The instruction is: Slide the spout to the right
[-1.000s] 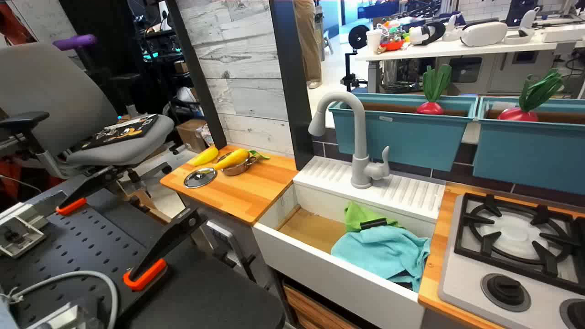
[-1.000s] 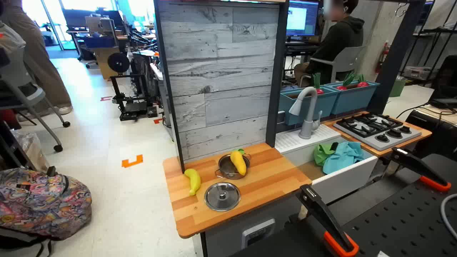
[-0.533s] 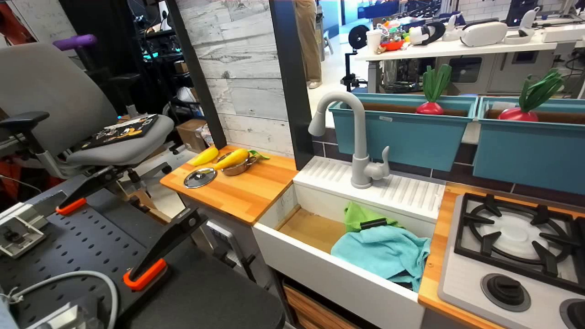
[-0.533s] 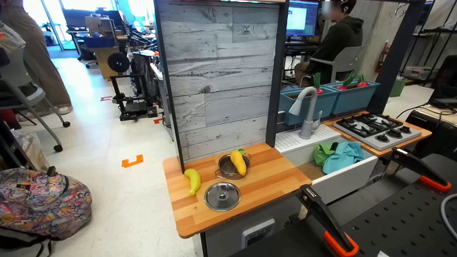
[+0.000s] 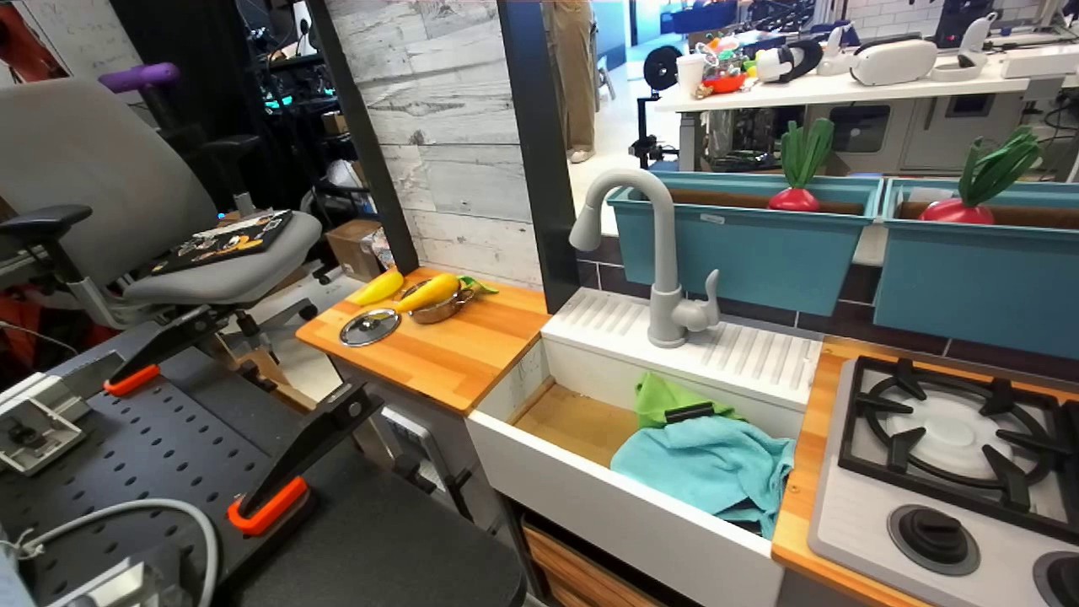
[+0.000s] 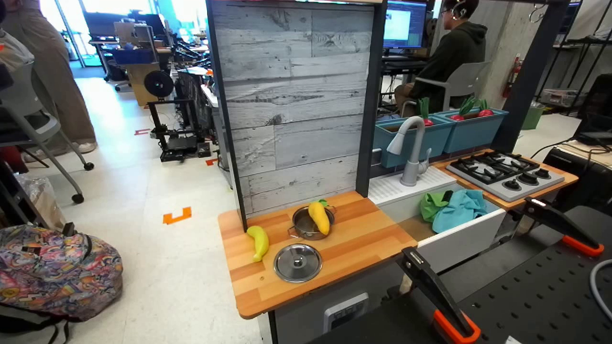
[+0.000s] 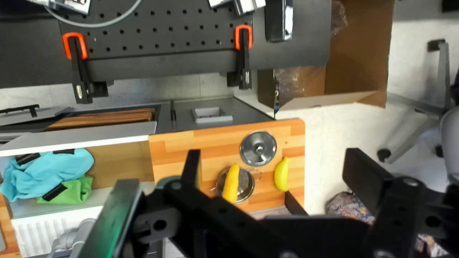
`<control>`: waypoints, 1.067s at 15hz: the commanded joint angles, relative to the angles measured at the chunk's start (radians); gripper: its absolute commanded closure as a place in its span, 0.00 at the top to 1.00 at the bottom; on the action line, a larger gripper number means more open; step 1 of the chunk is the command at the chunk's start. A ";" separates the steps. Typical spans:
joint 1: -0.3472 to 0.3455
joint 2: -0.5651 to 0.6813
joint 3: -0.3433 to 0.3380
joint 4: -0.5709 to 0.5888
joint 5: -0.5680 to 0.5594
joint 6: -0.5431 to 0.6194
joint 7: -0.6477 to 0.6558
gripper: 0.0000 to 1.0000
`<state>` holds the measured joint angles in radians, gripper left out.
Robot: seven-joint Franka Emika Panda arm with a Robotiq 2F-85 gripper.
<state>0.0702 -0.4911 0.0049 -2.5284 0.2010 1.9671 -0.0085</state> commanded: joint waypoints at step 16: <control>-0.186 0.775 -0.086 0.448 0.334 0.582 0.014 1.00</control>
<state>-0.0704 0.2158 -0.0929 -2.1442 0.5057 2.5235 -0.0056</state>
